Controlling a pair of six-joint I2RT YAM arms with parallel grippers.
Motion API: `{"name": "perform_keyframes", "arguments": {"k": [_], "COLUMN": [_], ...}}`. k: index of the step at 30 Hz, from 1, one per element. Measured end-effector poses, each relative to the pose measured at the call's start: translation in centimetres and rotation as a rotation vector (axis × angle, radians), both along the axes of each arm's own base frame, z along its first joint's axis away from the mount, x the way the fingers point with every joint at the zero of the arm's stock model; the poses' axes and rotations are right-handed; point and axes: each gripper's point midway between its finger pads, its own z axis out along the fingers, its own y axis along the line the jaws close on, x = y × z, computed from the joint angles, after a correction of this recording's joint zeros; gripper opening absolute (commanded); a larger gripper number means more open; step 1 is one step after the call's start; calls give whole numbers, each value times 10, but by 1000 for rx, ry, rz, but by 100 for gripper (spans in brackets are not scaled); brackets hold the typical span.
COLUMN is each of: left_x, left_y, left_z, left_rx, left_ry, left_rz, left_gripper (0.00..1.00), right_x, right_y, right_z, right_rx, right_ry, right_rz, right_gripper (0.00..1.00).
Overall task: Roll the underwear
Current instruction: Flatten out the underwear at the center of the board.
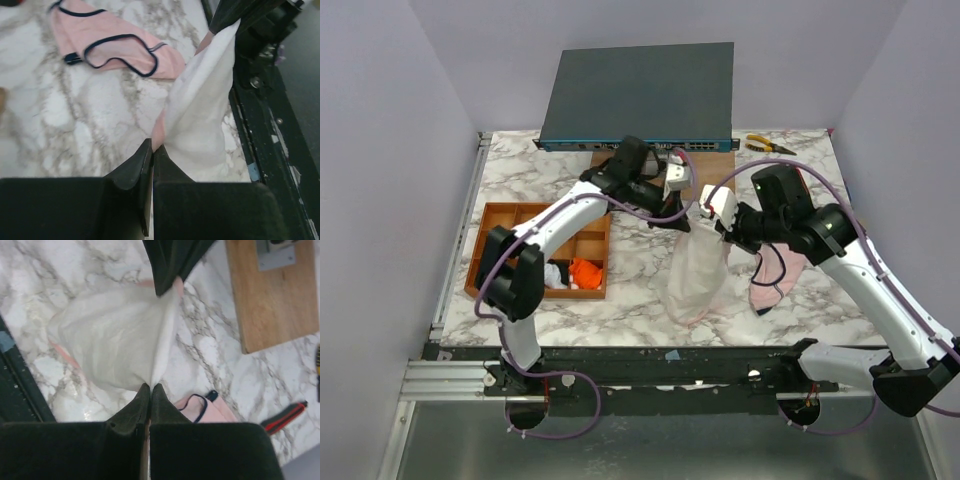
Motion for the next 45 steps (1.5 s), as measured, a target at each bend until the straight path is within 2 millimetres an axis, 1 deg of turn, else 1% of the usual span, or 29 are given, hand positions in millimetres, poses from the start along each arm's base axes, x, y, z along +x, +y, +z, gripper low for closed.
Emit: {"name": "perform_keyframes", "arguments": {"k": [2,5,6,8,11,13,15,17,19,21,22,24,25,26,27,28,29,30,31,33,34,36,38,39,40,43,45], "left_x": [13,32,36,39,42,45,48,51,51,44,39,21,13,0,-10,-18,-23,-28,-29,-27,-25,-19,-9,-2,3,28,43], "left_y": [13,30,36,40,45,48,52,54,57,60,62,67,68,69,69,68,68,67,67,68,67,66,63,61,60,55,54], "left_z": [18,56,73,99,132,145,148,145,135,114,102,68,56,39,26,15,9,1,-1,1,5,18,40,56,67,113,134], "left_rx": [3,-14,-21,-41,-68,-77,-72,-60,-44,-17,0,43,59,83,103,120,131,145,149,147,144,132,106,86,70,14,-7], "left_ry": [-48,-156,-200,-263,-333,-361,-370,-369,-359,-345,-334,-305,-295,-278,-261,-247,-239,-228,-226,-236,-245,-273,-313,-342,-362,-443,-477], "left_rz": [84,210,256,313,382,422,456,483,502,511,512,496,486,465,446,427,416,404,402,408,414,429,451,469,482,540,576], "left_gripper": [0,0,0,0,0,0,0,0,0,0,0,0,0,0,0,0,0,0,0,0,0,0,0,0,0,0,0], "right_x": [10,28,33,45,61,68,72,73,73,68,63,48,40,34,26,19,15,11,10,11,13,21,34,42,50,74,88], "right_y": [-4,-9,-9,-9,-7,-5,-4,-3,-1,1,2,4,5,5,6,6,5,6,6,7,8,9,9,9,8,4,3], "right_z": [4,12,18,31,53,65,70,72,71,65,57,31,17,5,-11,-24,-33,-39,-42,-38,-32,-18,0,9,17,39,53], "right_rx": [-11,-23,-22,-9,19,38,50,56,62,73,77,75,73,70,64,56,50,46,45,55,63,74,80,80,76,58,45], "right_ry": [-41,-110,-132,-178,-245,-283,-303,-311,-318,-312,-300,-245,-212,-185,-143,-107,-84,-62,-53,-60,-69,-102,-153,-184,-215,-312,-364], "right_rz": [-42,-105,-124,-159,-203,-218,-224,-223,-210,-183,-163,-113,-89,-73,-52,-37,-29,-20,-18,-22,-28,-51,-82,-101,-120,-176,-201], "right_gripper": [1,1,1,1,1,1,1,1,1,1,1,1,1,1,1,1,1,1,1,1,1,1,1,1,1,1,1]}}
